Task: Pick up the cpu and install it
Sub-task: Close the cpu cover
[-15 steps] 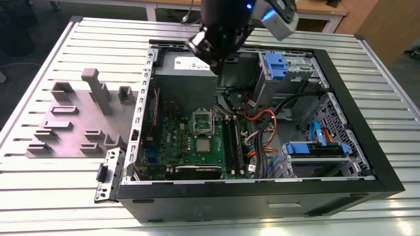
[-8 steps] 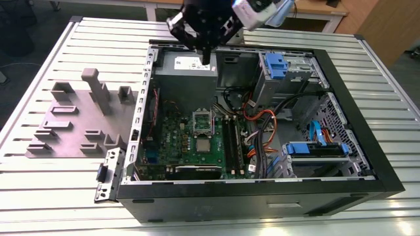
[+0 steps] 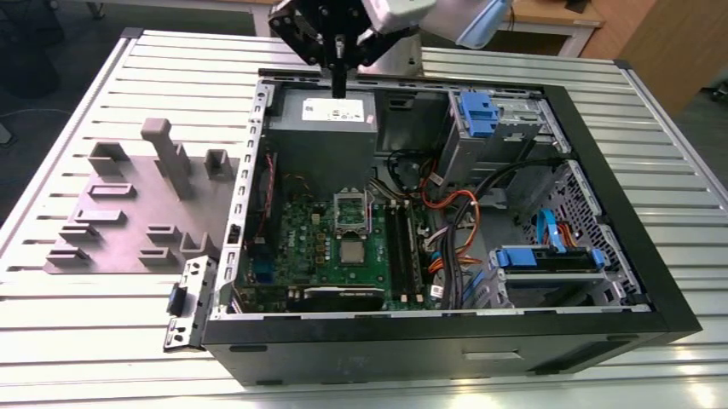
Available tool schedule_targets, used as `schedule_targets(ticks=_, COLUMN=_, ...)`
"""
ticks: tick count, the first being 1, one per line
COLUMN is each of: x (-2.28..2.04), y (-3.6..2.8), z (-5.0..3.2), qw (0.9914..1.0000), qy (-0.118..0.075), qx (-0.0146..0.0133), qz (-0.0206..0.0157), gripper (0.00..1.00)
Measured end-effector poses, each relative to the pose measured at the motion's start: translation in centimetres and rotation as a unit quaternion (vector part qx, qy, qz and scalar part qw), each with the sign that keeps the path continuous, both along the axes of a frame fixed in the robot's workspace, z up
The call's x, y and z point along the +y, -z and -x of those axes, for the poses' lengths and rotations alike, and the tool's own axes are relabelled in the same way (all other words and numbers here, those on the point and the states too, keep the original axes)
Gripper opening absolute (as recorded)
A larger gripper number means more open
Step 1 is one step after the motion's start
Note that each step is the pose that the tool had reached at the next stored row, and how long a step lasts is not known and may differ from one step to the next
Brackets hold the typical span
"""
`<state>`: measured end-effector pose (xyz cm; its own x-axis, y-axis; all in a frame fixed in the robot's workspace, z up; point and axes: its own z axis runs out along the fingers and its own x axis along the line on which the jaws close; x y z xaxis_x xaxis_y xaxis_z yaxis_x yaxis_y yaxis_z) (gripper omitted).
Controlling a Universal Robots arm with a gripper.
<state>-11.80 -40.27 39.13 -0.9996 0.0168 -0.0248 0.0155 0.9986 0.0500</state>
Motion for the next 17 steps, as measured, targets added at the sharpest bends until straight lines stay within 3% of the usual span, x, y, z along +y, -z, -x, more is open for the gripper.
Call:
schedule_targets(ticks=5, x=0.36, y=-0.20, z=0.38, qw=0.99959, qy=0.029, qx=0.0004, qz=0.0028, gripper=0.11)
schedule_targets(ticks=17, x=0.38, y=-0.20, z=0.39, qw=0.99955, qy=0.030, qx=0.0003, qz=0.0028, gripper=0.11)
